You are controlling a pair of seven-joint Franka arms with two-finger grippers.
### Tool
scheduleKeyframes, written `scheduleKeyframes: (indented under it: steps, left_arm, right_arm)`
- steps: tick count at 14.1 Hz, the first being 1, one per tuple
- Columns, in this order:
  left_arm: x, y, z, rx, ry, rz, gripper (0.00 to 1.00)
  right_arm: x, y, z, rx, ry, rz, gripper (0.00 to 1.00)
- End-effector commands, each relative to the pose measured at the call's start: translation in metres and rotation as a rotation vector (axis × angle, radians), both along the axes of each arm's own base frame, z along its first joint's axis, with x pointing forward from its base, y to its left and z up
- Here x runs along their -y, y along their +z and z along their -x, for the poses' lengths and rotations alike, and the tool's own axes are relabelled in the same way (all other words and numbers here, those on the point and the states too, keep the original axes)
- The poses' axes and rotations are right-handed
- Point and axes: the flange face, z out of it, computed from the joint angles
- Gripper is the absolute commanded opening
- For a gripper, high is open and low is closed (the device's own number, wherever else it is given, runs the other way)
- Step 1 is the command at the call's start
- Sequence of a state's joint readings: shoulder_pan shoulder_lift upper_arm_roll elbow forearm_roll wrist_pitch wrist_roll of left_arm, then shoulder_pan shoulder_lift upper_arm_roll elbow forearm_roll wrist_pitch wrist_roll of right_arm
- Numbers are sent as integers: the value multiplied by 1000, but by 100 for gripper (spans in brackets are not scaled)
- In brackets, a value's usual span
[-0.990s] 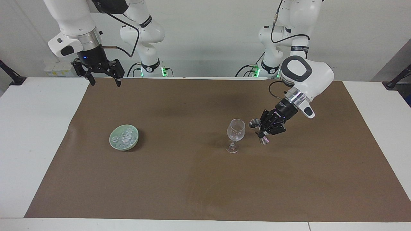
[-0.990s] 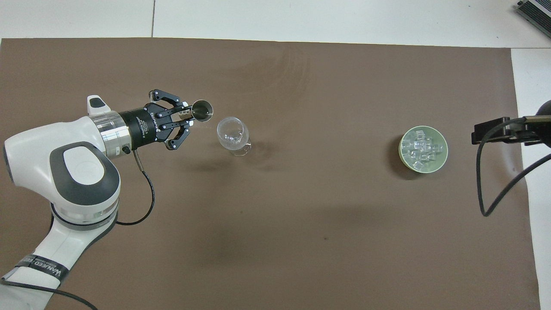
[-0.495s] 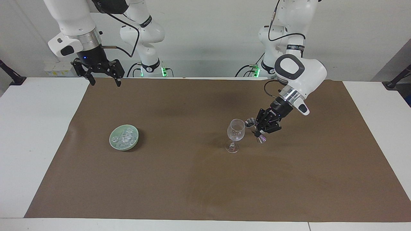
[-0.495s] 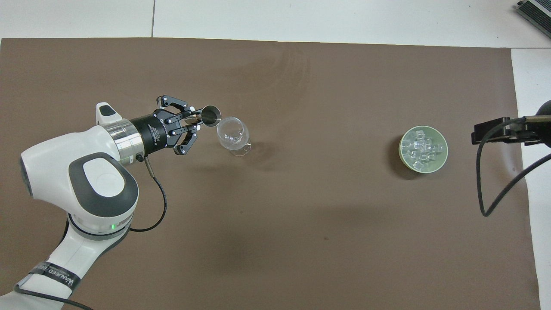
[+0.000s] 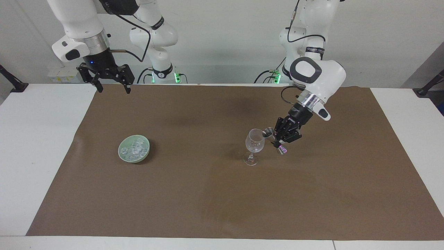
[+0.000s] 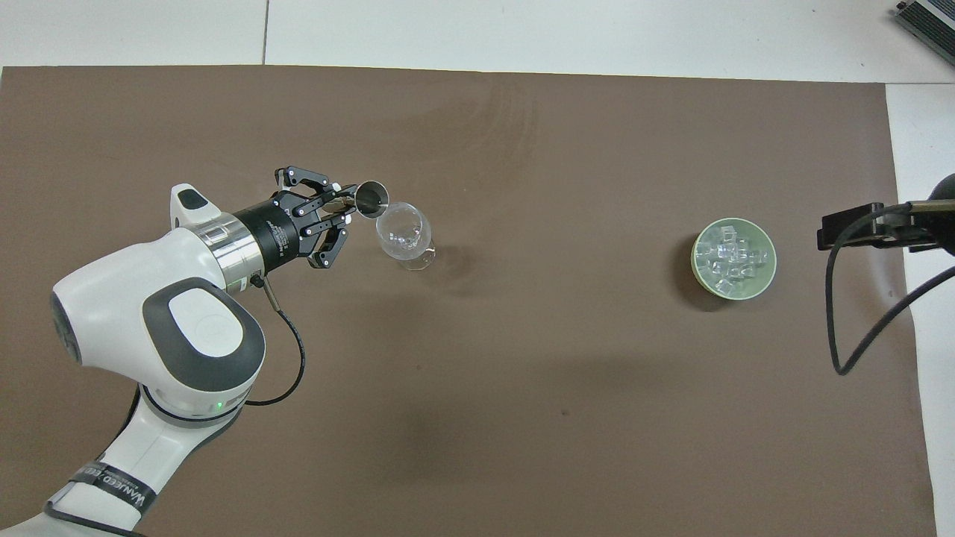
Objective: Pour wine and add ice with both arms
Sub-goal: 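Carry the jigger with the left gripper over the clear wine glass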
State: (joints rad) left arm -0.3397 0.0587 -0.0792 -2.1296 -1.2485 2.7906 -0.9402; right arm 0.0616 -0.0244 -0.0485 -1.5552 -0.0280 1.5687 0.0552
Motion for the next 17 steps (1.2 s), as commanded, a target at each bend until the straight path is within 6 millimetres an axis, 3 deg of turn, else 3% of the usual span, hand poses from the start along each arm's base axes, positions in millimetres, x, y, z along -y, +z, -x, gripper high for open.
scheduleKeyframes:
  steps: [1, 6, 17]
  left_arm:
    - [2, 5, 17, 27, 13, -20, 0]
    - [3, 15, 20, 76, -16, -44, 0]
    - [13, 14, 26, 121, -32, -93, 0]
  right_arm:
    - [-1, 1, 7, -9, -13, -8, 100]
    - [-1, 1, 7, -9, -13, -8, 100]
    - [-1, 1, 7, -9, -13, -8, 100]
